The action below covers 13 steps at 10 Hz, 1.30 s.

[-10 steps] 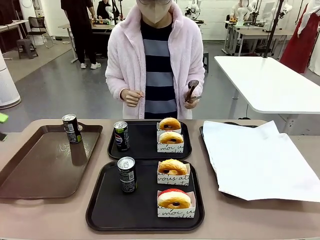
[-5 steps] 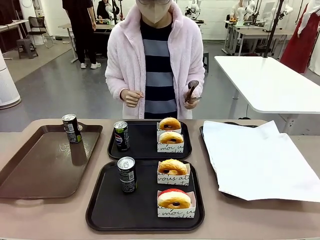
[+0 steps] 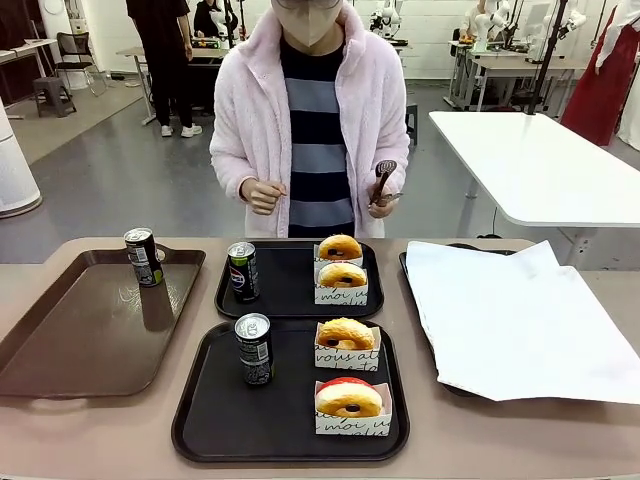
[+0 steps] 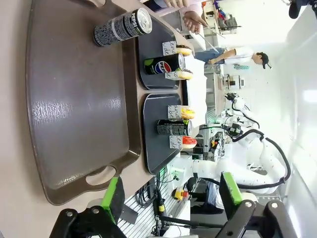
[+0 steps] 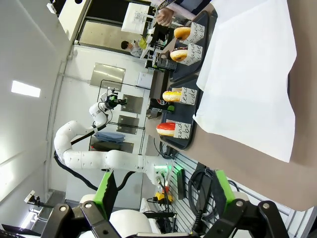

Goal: Set up donuts and drinks on trays.
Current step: Pick up one Pepsi coke from the Handle tray and place it on the Flat Tray without a Pepsi coke.

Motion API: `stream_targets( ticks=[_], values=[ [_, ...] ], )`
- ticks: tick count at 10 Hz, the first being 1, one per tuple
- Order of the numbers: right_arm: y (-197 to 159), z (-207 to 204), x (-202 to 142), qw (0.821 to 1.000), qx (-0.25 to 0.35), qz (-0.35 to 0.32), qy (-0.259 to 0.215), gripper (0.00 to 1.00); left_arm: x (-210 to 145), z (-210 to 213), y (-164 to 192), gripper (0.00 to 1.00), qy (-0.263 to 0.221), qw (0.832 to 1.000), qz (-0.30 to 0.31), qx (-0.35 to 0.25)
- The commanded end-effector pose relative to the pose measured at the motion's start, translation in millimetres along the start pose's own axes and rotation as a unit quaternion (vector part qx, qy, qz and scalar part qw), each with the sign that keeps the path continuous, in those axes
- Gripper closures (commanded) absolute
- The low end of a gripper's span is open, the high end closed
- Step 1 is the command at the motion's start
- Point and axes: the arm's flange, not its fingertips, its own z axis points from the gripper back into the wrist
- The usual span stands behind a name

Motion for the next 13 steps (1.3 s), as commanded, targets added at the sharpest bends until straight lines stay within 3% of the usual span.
stream_targets(
  ticks=[1,13],
  values=[
    [0.2,1.1,-0.4,1.000,0.006,0.008,-0.002,0.00,-3.0,0.3,-4.9,0.00,-0.001,1.000,-0.007,-0.003],
    [0.2,1.1,-0.4,1.000,0.006,0.008,-0.002,0.00,-3.0,0.3,-4.9,0.00,-0.001,1.000,-0.007,-0.003]
  ],
)
